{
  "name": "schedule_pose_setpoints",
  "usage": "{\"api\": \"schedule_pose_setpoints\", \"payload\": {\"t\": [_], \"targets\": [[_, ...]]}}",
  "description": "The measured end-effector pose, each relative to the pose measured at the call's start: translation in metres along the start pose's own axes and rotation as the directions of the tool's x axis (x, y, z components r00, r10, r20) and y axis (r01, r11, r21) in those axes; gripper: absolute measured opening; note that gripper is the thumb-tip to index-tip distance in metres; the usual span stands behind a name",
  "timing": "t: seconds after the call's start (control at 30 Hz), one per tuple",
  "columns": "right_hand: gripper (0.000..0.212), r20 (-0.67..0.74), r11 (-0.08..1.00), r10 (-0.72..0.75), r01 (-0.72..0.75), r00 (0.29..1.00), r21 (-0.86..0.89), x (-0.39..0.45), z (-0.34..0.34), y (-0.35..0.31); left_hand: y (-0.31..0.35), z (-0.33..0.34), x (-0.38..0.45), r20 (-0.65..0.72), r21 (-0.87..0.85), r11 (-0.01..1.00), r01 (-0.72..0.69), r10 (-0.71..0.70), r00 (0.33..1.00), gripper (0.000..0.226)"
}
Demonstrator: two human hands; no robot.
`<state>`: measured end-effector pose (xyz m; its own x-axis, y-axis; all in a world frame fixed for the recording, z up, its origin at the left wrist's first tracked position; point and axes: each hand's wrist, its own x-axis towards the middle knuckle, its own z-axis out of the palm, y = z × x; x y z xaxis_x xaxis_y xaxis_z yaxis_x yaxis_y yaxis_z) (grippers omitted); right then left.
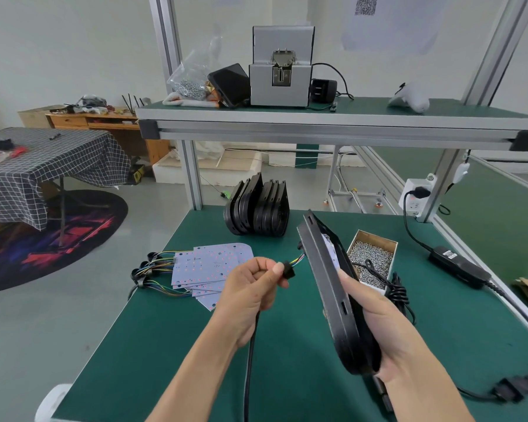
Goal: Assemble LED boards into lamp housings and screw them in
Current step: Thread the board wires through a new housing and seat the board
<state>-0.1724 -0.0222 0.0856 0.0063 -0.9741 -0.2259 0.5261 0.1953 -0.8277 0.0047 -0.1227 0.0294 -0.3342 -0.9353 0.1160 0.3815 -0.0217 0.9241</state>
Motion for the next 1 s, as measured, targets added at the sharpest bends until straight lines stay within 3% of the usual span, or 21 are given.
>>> {"api": "schedule_pose_setpoints", "payload": {"t": [0.13,0.27,0.47,0.67,0.77,0.87,0.93,1.0], "targets": [[0.025,-0.038,0.994,-0.051,0.047,0.998,-0.103,0.003,0.003,0.0,0.0,-0.005,0.006,-0.102,-0.014,0.999,-0.033,0.031,0.994,0.018],[0.02,-0.042,0.985,-0.07,0.062,0.997,-0.163,0.002,0.006,0.001,-0.004,-0.014,0.005,-0.084,-0.034,0.998,-0.047,0.044,0.995,0.015],[0.031,0.023,0.981,-0.076,0.079,0.997,-0.176,0.001,0.005,0.009,-0.012,-0.016,0.002,-0.102,-0.059,0.998,0.002,-0.008,0.995,0.015],[0.03,-0.034,0.979,-0.111,0.103,0.993,-0.178,0.005,0.001,0.014,-0.015,-0.004,0.003,-0.125,-0.056,0.998,-0.016,0.009,0.992,0.019],[0.043,-0.078,0.974,-0.124,0.106,0.989,-0.2,0.008,-0.003,0.015,-0.011,-0.006,0.001,-0.11,-0.046,0.999,-0.014,0.009,0.994,0.021],[0.049,-0.101,0.966,-0.118,0.091,0.988,-0.241,0.01,-0.007,0.017,-0.008,-0.009,-0.002,-0.088,0.073,0.996,-0.044,0.05,0.995,0.042],[0.038,-0.088,0.957,-0.128,0.1,0.988,-0.271,0.01,-0.005,0.017,-0.009,-0.009,-0.004,-0.056,0.175,0.984,-0.042,0.053,0.997,0.074],[0.029,-0.096,0.94,-0.164,0.126,0.982,-0.316,0.009,-0.003,0.016,-0.007,-0.009,-0.007,0.028,0.248,0.967,-0.054,0.048,0.998,0.085]]}}
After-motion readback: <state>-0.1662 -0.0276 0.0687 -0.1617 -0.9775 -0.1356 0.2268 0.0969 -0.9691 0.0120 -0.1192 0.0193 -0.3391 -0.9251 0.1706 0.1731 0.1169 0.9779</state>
